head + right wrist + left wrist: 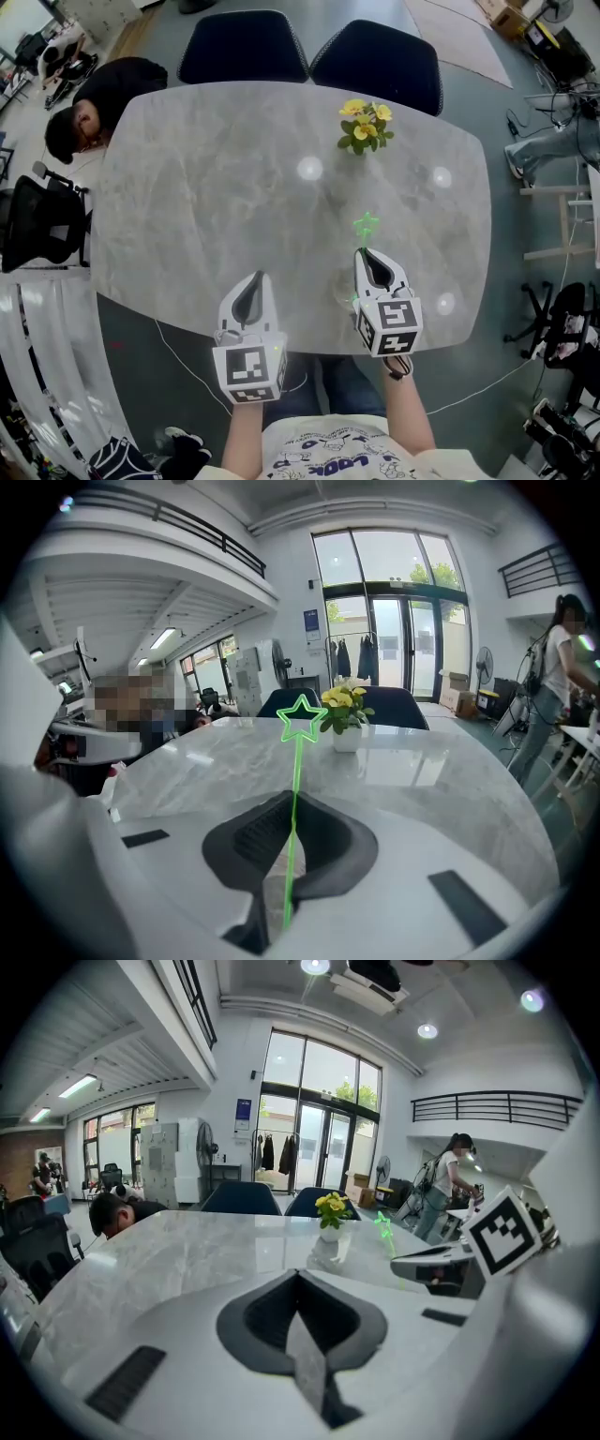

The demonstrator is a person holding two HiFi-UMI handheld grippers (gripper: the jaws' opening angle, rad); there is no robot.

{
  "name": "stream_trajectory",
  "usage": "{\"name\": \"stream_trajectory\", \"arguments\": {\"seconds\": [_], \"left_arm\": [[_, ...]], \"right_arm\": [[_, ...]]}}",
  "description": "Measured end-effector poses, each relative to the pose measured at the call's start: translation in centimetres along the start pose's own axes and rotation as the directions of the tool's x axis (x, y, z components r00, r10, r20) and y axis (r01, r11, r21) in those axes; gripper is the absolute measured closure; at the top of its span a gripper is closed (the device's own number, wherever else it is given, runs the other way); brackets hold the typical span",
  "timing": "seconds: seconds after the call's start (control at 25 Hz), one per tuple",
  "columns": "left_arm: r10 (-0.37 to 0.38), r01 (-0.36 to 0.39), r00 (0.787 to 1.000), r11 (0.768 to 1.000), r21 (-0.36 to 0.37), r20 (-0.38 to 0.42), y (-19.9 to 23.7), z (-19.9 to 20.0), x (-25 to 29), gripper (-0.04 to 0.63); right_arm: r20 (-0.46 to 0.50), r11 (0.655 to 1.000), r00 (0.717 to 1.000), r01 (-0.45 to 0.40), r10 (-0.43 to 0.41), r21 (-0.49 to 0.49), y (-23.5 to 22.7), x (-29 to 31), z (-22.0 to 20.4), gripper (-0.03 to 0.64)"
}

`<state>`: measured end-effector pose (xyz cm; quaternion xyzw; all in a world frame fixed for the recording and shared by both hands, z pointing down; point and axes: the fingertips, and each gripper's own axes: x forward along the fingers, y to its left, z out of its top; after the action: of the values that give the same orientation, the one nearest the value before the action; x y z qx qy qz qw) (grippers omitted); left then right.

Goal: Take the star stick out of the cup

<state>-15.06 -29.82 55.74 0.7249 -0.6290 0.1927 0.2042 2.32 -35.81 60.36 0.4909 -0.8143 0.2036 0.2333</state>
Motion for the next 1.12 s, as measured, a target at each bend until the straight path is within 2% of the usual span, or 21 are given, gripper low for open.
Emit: {"name": "stream_trajectory", "arguments": {"seconds": [0.2, 0.6, 0.84, 1.12], "left_arm": [[-0.008, 0.008, 1.000, 1.000, 0.004, 0.008, -0.5, 0.2, -0.1, 0.595], [-0.021, 0.020, 0.999, 1.000, 0.013, 0.050, -1.5, 1.5, -1.2, 0.595], [-0.035, 0.032, 0.992, 0.999, 0.024, 0.125, -2.4, 4.7, -2.2, 0.595], [-0.048, 0.037, 0.973, 0.998, 0.051, 0.225, -3.5, 9.7, -3.9, 0.595]], "right_arm": [[0.027, 1.000, 1.000, -0.005, 0.005, 0.003, -0.1, -0.5, 0.5, 0.594], [0.150, 0.999, 0.989, -0.007, 0.002, 0.034, -0.2, -4.1, 3.9, 0.595], [0.243, 0.999, 0.970, 0.011, -0.020, 0.039, -0.7, -7.3, 7.2, 0.595], [0.339, 0.998, 0.939, 0.040, -0.051, 0.040, -1.4, -10.9, 11.1, 0.595]]}}
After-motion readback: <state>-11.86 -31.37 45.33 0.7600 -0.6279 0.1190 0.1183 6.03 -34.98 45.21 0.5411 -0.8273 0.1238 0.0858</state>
